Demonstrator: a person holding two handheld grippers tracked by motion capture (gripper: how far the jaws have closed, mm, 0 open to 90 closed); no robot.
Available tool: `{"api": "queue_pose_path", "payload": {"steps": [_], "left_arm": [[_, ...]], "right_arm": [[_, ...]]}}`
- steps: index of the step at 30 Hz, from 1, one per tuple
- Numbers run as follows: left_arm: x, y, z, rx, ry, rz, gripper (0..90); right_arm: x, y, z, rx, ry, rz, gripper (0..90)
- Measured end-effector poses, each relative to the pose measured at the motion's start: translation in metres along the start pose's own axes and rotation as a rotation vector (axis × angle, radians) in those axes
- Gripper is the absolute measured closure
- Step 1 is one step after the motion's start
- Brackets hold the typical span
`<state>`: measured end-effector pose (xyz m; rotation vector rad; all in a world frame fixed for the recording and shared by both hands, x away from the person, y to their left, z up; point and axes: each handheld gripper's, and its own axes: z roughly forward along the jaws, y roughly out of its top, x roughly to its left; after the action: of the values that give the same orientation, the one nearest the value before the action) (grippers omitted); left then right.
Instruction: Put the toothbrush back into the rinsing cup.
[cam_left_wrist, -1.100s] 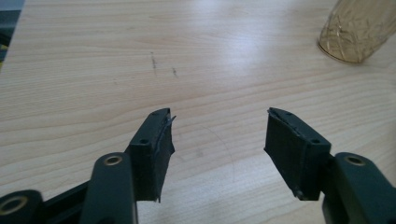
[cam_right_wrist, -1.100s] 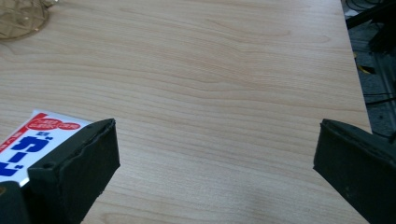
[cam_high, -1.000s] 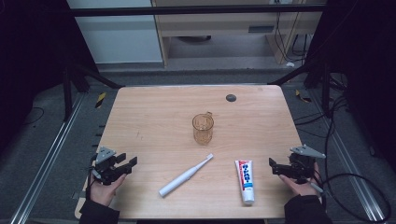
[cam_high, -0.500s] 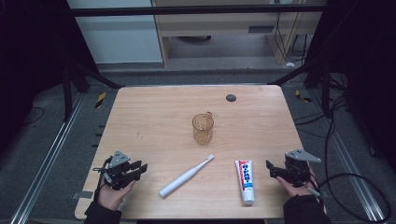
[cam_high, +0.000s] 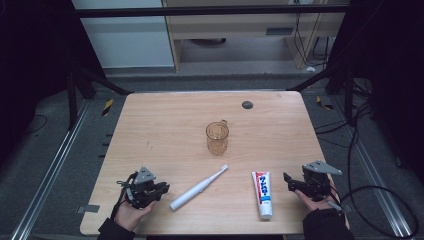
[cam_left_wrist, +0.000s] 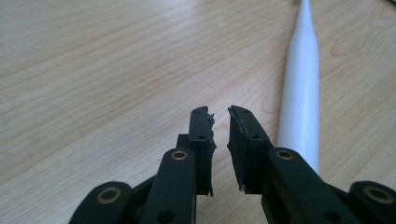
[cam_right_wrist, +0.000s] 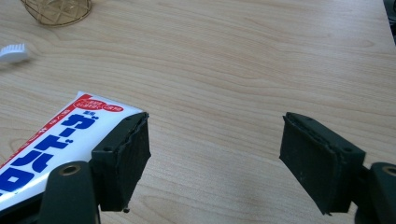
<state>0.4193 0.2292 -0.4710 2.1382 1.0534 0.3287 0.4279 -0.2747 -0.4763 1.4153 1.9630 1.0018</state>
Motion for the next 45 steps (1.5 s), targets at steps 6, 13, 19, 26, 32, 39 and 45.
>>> {"api": "queue_pose_path", "payload": {"steps": [6,13,19,26,32,39,45], "left_arm": [[-0.008,0.000,0.007,0.036,-0.027,0.028,80.9],[-0.014,0.000,0.007,0.045,-0.044,0.040,82.8],[-0.018,0.000,0.008,0.056,-0.058,0.047,84.4],[-0.023,0.000,0.009,0.074,-0.070,0.062,86.6],[-0.025,0.000,0.010,0.078,-0.078,0.063,87.4],[-0.029,-0.001,0.011,0.089,-0.088,0.074,87.6],[-0.034,0.000,0.011,0.101,-0.100,0.086,87.9]], "right_arm": [[0.001,0.000,0.001,0.008,-0.001,-0.005,24.2],[0.001,-0.001,0.001,0.013,0.000,-0.005,24.1],[0.000,-0.001,0.001,0.013,-0.002,-0.005,24.1],[0.001,-0.001,0.002,0.015,-0.005,-0.007,23.9],[0.000,-0.001,0.002,0.015,-0.006,-0.010,23.9],[0.001,-0.002,0.002,0.014,-0.011,-0.010,24.0],[0.001,-0.003,0.002,-0.007,-0.010,-0.013,24.0]]}}
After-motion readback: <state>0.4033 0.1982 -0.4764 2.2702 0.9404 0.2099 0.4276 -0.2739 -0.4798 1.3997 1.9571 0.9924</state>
